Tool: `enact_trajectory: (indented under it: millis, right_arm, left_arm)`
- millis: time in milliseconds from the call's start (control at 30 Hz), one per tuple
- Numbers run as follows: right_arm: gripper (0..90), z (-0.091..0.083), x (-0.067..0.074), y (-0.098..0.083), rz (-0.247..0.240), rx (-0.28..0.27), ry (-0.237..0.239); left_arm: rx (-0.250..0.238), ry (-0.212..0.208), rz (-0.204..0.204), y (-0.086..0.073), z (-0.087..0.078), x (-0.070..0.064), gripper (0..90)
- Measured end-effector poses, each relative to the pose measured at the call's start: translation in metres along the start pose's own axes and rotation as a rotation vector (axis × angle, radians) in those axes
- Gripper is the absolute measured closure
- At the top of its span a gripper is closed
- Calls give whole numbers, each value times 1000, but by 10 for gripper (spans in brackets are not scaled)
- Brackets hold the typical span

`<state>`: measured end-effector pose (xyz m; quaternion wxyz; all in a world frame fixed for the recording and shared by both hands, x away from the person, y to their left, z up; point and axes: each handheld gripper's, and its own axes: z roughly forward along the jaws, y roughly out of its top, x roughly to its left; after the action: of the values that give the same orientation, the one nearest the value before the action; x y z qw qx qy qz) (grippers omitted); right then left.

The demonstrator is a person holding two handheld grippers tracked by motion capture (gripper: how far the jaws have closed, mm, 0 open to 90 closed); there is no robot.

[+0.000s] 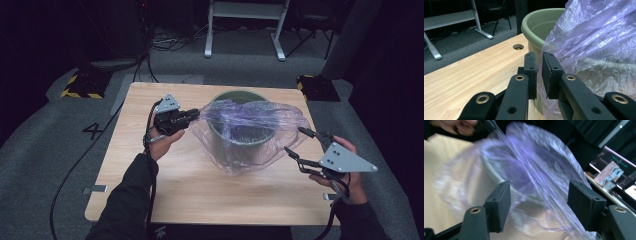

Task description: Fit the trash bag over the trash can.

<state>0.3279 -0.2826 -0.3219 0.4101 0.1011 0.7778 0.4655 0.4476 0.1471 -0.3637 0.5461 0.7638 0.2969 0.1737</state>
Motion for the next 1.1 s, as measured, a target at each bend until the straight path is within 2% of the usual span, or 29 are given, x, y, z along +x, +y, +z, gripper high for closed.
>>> enact_trajectory:
  millis: [67, 167, 267, 300, 333, 433, 500, 600, 667, 800, 933, 1033, 1100]
  right_arm:
    - [339, 10, -7, -3, -8, 51, -18]
    - [348, 21, -17, -6, 13, 84, -30]
    - [414, 31, -23, -9, -5, 130, -48]
    - [460, 34, -25, -10, -5, 143, -60]
    - [551, 37, -28, -11, 0, 150, -67]
    - [743, 43, -35, -14, 8, 165, -57]
    - [836, 48, -42, -16, 32, 181, -49]
    - [884, 57, -54, -20, 107, 192, -15]
    - [898, 62, -64, -25, 185, 188, 0]
    - [900, 76, -83, -37, 347, 205, 14]
    - [900, 91, -91, -49, 429, 254, 1]
    - [900, 103, -94, -60, 475, 290, 11]
    - [900, 109, -95, -65, 495, 309, 8]
  left_arm:
    - [1, 0, 6, 1, 2, 0, 816]
    - [1, -1, 6, 1, 3, 1, 813]
    - [4, 0, 10, 1, 6, 2, 813]
    - [4, 0, 8, 1, 7, 3, 813]
    - [8, 0, 8, 1, 7, 4, 813]
    - [11, 5, 9, 1, 8, 6, 813]
    - [5, 10, 1, 3, 9, 9, 813]
    - [10, 13, -8, 7, 13, 13, 812]
    - [25, 24, 0, 8, 19, 14, 819]
    - [55, 26, -37, 10, 32, 21, 817]
    - [90, 39, -65, 7, 46, 27, 815]
    - [115, 42, -97, 2, 55, 32, 808]
    - [114, 37, -121, -1, 57, 35, 787]
